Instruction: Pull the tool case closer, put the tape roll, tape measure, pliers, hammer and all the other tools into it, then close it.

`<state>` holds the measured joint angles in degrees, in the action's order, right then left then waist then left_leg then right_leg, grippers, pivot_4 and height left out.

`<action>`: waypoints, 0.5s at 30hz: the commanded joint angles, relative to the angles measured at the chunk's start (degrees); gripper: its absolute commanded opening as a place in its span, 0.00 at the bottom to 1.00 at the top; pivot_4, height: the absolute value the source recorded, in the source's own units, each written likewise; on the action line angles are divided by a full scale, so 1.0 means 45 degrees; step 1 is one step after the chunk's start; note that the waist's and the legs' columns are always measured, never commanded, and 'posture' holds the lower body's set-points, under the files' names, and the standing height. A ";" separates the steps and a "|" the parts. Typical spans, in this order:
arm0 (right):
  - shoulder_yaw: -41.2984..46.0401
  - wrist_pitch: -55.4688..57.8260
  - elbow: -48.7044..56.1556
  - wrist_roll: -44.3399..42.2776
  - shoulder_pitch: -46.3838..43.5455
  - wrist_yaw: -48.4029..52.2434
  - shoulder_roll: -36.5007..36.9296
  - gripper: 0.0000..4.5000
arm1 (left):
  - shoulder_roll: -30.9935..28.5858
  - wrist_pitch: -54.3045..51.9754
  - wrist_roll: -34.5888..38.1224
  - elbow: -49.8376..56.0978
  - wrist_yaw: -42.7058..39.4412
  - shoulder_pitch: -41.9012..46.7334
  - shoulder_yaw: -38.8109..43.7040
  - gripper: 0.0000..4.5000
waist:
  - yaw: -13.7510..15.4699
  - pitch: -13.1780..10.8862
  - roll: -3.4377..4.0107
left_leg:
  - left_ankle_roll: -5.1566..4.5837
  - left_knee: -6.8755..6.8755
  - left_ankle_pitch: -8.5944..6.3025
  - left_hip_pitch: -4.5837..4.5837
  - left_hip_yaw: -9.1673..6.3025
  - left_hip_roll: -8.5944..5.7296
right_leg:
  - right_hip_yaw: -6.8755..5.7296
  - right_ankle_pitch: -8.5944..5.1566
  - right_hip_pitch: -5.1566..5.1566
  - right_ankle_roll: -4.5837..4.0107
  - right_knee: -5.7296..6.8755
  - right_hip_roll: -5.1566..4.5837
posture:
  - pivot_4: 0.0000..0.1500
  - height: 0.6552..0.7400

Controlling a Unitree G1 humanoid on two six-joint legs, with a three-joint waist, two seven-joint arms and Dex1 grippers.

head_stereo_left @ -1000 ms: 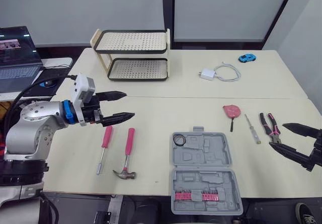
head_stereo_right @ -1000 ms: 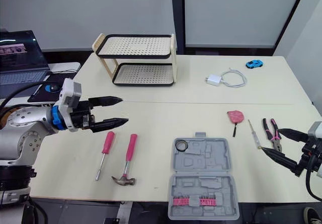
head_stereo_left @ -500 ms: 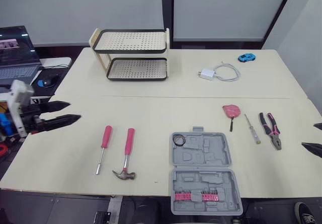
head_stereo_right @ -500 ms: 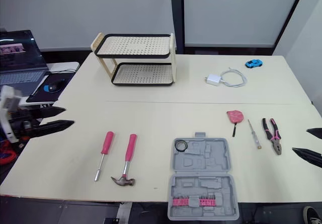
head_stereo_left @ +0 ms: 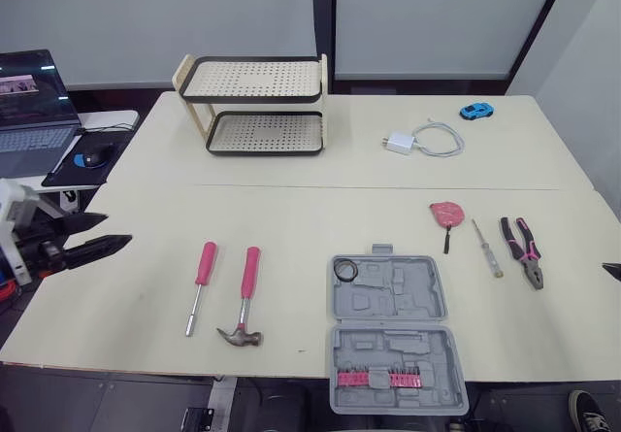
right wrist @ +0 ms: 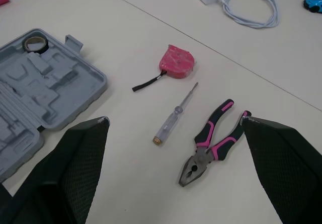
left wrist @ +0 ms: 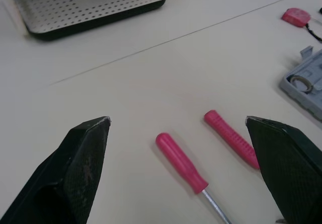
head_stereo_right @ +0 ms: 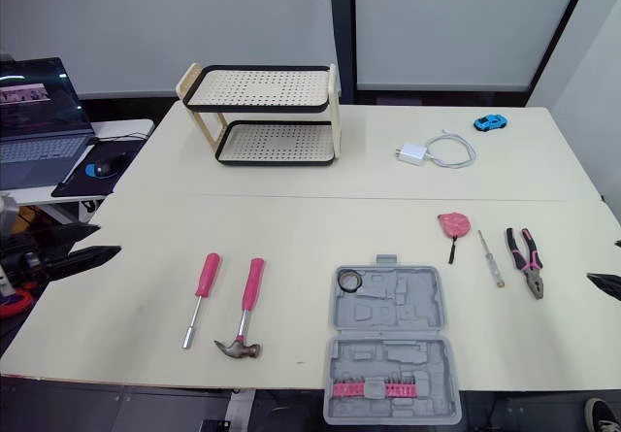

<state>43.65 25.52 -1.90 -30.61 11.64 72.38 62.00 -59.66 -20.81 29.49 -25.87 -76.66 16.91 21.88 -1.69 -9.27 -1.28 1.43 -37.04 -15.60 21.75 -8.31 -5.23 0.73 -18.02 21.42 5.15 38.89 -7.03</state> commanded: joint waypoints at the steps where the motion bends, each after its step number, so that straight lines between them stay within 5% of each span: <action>1: -0.1022 0.1184 0.2703 -0.0786 -0.0720 -0.2070 -0.1127 1.00 | 0.1276 -0.0735 0.0937 0.3942 0.0888 0.1083 -0.1084 0.99 | 0.0063 0.0002 -0.0004 | 0.0002 -0.0015 0.0001 0.0007 -0.0011 -0.0001 | -0.0009 0.0000 -0.0005 0.0000 0.0002 0.0000 | 1.00 1.00; 15: -0.5934 0.2054 0.5477 0.1247 -0.2335 -0.8561 -0.5834 1.00 | 0.5512 0.0351 -0.0529 0.7613 0.2176 0.3932 -0.5688 0.99 | -0.0034 0.0007 -0.0013 | 0.0059 -0.0032 0.0033 0.0029 0.0033 -0.0006 | 0.0023 0.0005 0.0020 0.0003 -0.0001 0.0004 | 1.00 1.00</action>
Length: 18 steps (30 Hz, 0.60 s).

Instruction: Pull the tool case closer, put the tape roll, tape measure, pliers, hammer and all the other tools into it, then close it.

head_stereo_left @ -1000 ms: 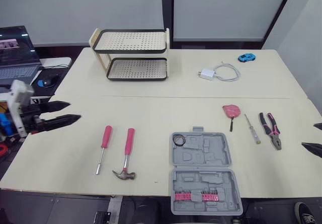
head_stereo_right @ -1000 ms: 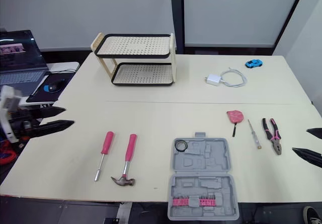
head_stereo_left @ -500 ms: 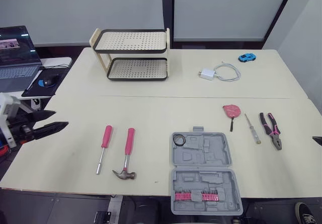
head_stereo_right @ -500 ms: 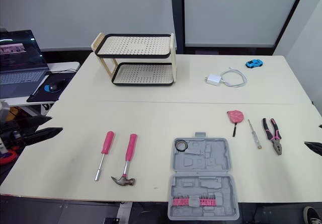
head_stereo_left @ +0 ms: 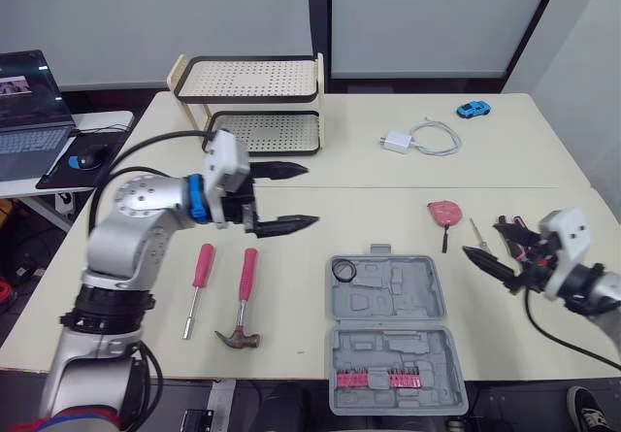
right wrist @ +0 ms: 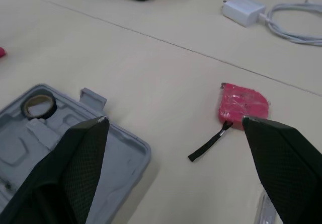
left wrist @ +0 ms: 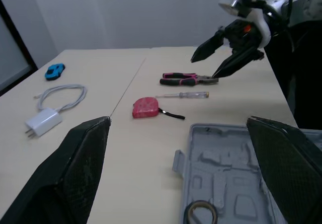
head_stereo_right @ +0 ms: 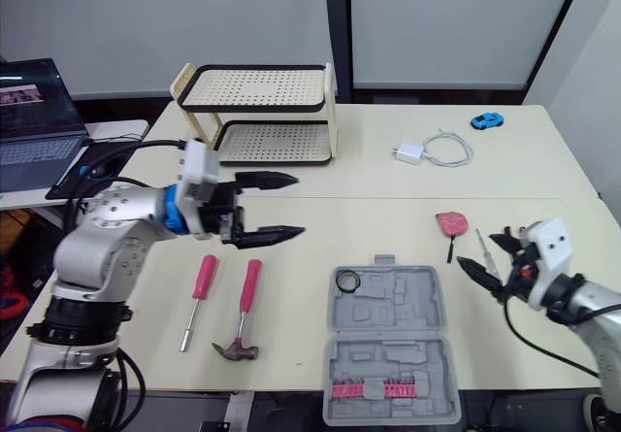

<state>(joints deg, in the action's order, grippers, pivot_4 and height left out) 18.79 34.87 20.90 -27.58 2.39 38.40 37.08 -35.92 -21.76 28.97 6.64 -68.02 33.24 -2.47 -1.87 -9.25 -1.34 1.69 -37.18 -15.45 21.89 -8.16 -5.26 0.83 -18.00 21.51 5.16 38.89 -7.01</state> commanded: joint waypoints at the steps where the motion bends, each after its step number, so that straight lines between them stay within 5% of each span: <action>1: -0.0676 -0.0052 0.0366 0.0773 -0.0310 -0.1257 -0.0473 1.00 | 0.0401 0.0776 -0.0647 0.0297 0.0340 0.0305 -0.0457 0.99 | 0.0013 0.0001 0.0001 | -0.0001 0.0000 0.0000 -0.0003 0.0001 -0.0002 | 0.0001 0.0000 -0.0001 0.0000 0.0000 -0.0001 | 1.00 1.00; 16: -0.2100 -0.0881 -0.3227 0.2777 -0.2350 -0.3622 -0.2440 1.00 | 0.1874 0.1999 -0.2068 0.0013 0.1254 0.0134 -0.1609 0.99 | 0.0018 0.0001 0.0003 | 0.0000 -0.0003 0.0002 -0.0011 -0.0006 -0.0008 | 0.0003 0.0000 -0.0003 0.0000 0.0004 0.0002 | 1.00 1.00; 18: -0.2174 -0.1128 -0.3802 0.2948 -0.2648 -0.3777 -0.2625 0.91 | 0.1950 0.1936 -0.2113 0.0059 0.1314 0.0175 -0.1621 1.00 | 0.0016 0.0001 0.0003 | 0.0000 -0.0003 0.0002 -0.0008 -0.0005 -0.0008 | 0.0003 0.0000 -0.0001 0.0000 0.0006 0.0002 | 1.00 1.00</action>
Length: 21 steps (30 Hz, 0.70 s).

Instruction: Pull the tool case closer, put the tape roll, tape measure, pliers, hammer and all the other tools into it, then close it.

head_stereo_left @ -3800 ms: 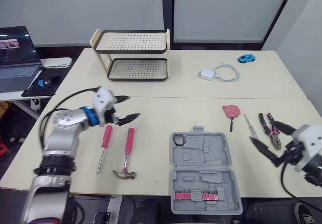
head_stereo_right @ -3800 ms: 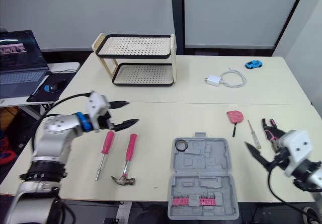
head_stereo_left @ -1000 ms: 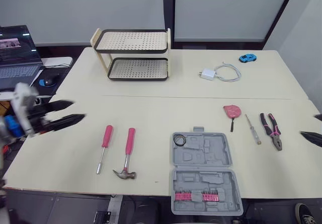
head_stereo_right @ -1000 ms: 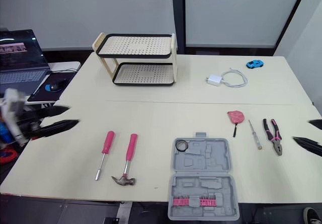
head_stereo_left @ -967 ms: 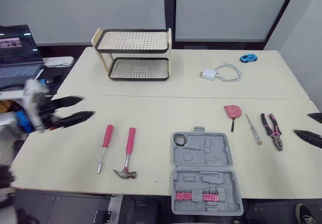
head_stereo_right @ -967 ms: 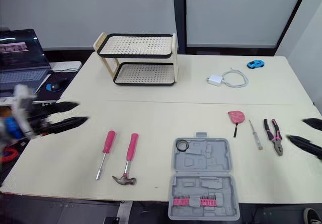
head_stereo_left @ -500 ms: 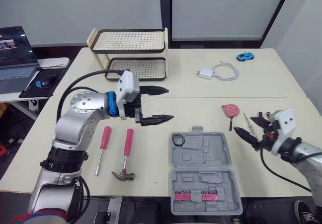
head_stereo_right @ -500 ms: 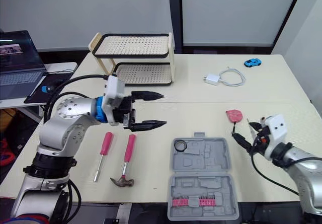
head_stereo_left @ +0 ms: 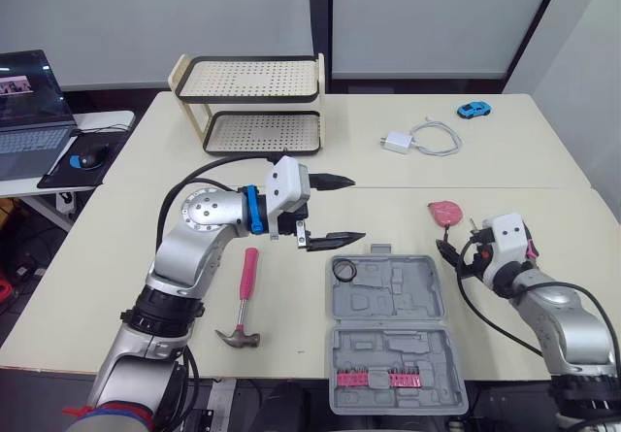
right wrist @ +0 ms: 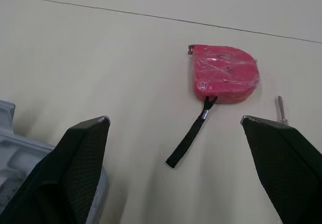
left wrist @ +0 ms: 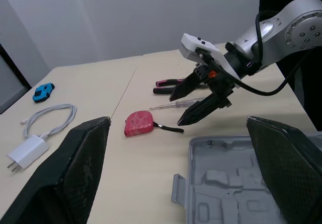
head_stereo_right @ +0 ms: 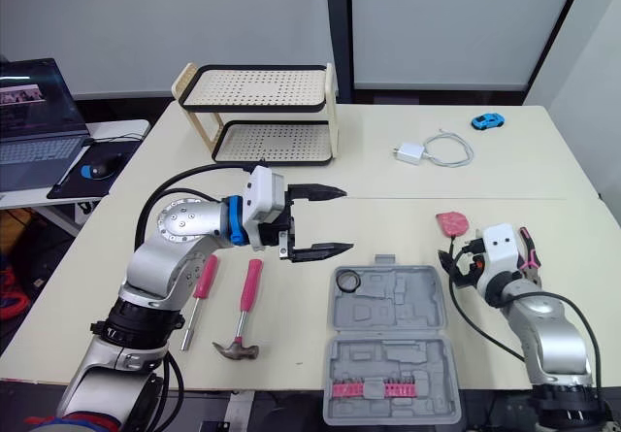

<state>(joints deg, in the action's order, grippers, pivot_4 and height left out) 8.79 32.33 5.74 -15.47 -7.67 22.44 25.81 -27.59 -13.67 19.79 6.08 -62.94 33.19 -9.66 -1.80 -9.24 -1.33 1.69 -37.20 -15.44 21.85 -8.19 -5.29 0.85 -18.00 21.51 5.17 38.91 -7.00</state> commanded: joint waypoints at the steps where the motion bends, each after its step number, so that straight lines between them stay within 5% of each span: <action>1: 0.0036 -0.0661 -0.0678 0.0341 -0.0545 -0.0303 -0.0194 0.86 | 0.0118 0.0099 -0.0079 0.0224 0.0203 0.0193 -0.0024 1.00 | 0.0002 0.0000 0.0000 | 0.0000 0.0000 0.0000 -0.0001 0.0003 -0.0002 | 0.0001 0.0000 -0.0001 0.0000 0.0000 -0.0001 | 1.00 1.00; 3: 0.0025 -0.0826 -0.1051 0.0448 -0.0753 -0.0388 -0.0312 0.72 | 0.0112 0.0036 -0.0072 0.0278 0.0233 0.0203 0.0003 1.00 | 0.0000 0.0000 0.0001 | 0.0000 -0.0001 0.0000 -0.0001 0.0002 -0.0002 | 0.0001 0.0000 0.0000 0.0000 -0.0001 -0.0001 | 1.00 1.00; 21: -0.0193 -0.2415 -0.4954 0.1448 -0.2615 -0.1046 -0.1033 0.72 | 0.0041 0.0215 -0.0245 -0.0166 0.0038 0.0409 -0.0046 1.00 | -0.0023 0.0002 0.0004 | 0.0001 0.0000 0.0001 -0.0001 0.0008 0.0000 | 0.0005 0.0001 0.0009 -0.0001 0.0004 -0.0001 | 1.00 1.00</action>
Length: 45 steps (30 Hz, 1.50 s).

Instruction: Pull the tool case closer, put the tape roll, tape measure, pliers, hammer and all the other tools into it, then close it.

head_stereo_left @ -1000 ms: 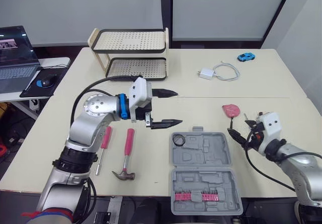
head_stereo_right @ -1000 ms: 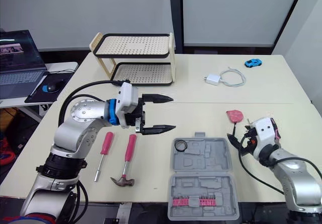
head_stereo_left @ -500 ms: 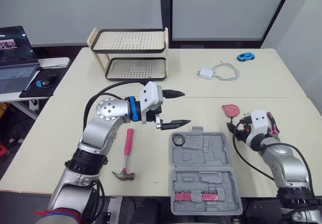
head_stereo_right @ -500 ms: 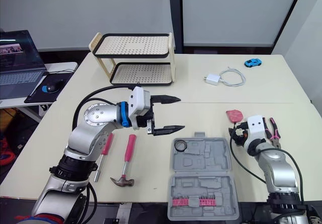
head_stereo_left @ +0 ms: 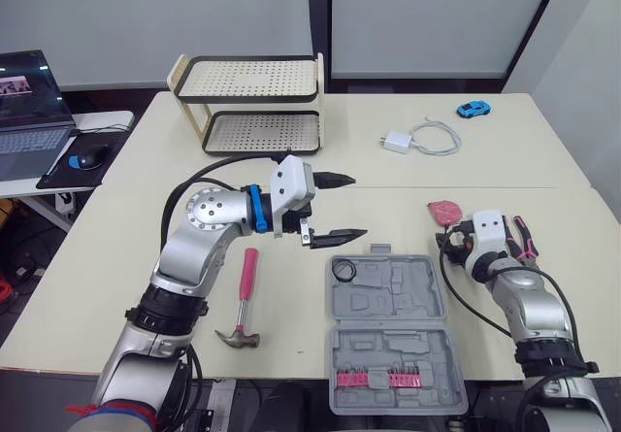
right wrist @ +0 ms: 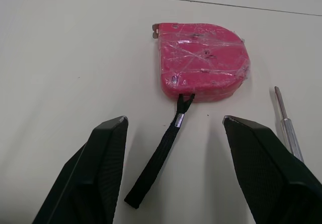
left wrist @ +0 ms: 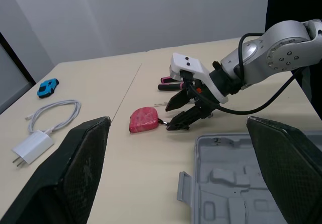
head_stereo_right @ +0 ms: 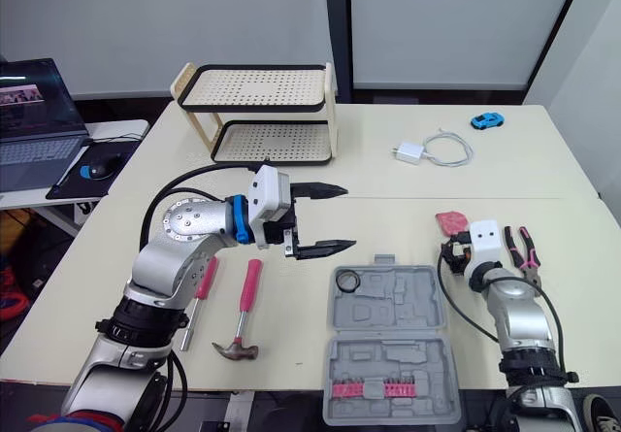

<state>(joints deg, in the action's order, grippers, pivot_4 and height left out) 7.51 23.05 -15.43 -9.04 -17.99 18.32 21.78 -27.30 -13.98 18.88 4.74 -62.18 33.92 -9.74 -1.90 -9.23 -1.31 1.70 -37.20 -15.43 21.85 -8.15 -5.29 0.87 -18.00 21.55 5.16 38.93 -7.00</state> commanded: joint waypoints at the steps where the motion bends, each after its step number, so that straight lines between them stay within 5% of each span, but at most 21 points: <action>1: 0.0168 -0.0350 -0.0392 -0.0039 -0.0370 -0.0208 -0.0257 0.72 | -0.0032 0.0308 -0.0046 0.0103 -0.0161 0.0262 -0.0029 1.00 | -0.0004 0.0000 0.0000 | 0.0000 0.0000 0.0000 0.0000 0.0002 0.0000 | 0.0002 0.0000 0.0001 0.0000 0.0000 0.0000 | 1.00 1.00; 12: 0.0212 -0.0674 -0.1028 0.0090 -0.0418 -0.0492 -0.0569 0.72 | -0.0102 0.0275 -0.0046 0.0241 -0.0317 0.0166 -0.0038 1.00 | -0.0010 0.0002 0.0002 | 0.0000 0.0000 0.0000 -0.0002 -0.0001 0.0001 | 0.0002 0.0000 0.0002 0.0000 0.0002 0.0001 | 1.00 1.00; 15: 0.0265 -0.0745 -0.1265 0.0121 -0.0456 -0.0586 -0.0606 0.58 | -0.0060 0.0252 -0.0054 0.0248 -0.0298 0.0187 -0.0083 1.00 | -0.0010 0.0002 0.0003 | 0.0000 -0.0001 0.0000 -0.0003 0.0000 0.0001 | 0.0003 0.0000 0.0000 -0.0001 0.0002 0.0001 | 1.00 1.00; 22: 0.0345 -0.0941 -0.1504 0.0226 -0.0511 -0.0751 -0.0549 0.02 | -0.0017 0.0270 -0.0078 0.0169 -0.0288 0.0229 -0.0117 1.00 | -0.0015 0.0003 0.0004 | 0.0001 -0.0001 0.0000 -0.0006 0.0000 0.0002 | 0.0004 0.0001 0.0000 -0.0001 0.0004 0.0002 | 1.00 1.00; 33: 0.0406 -0.0812 -0.0779 0.0171 -0.0020 -0.0663 -0.0352 0.01 | -0.0007 0.0050 0.0140 0.0344 -0.0421 0.0152 -0.0142 1.00 | -0.0011 0.0003 0.0005 | 0.0001 -0.0002 0.0000 -0.0005 -0.0001 0.0002 | 0.0003 0.0001 -0.0001 -0.0001 0.0004 0.0001 | 1.00 1.00; 45: 0.1018 0.2134 0.4576 -0.1337 0.2987 0.0898 0.0878 0.01 | -0.0273 -0.0628 0.0854 0.1319 -0.1502 -0.0592 -0.0415 1.00 | 0.0008 0.0003 0.0007 | -0.0002 0.0008 -0.0001 0.0002 -0.0007 0.0002 | 0.0001 0.0000 0.0003 0.0000 0.0000 0.0002 | 1.00 1.00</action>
<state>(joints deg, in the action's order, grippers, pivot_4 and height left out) 10.63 31.05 0.87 -13.40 -5.32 21.32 24.82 -27.85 -16.72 21.21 7.59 -67.90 31.30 -11.10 -1.87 -9.22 -1.28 1.69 -37.15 -15.44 21.85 -8.19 -5.27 0.88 -18.00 21.57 5.16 38.93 -6.98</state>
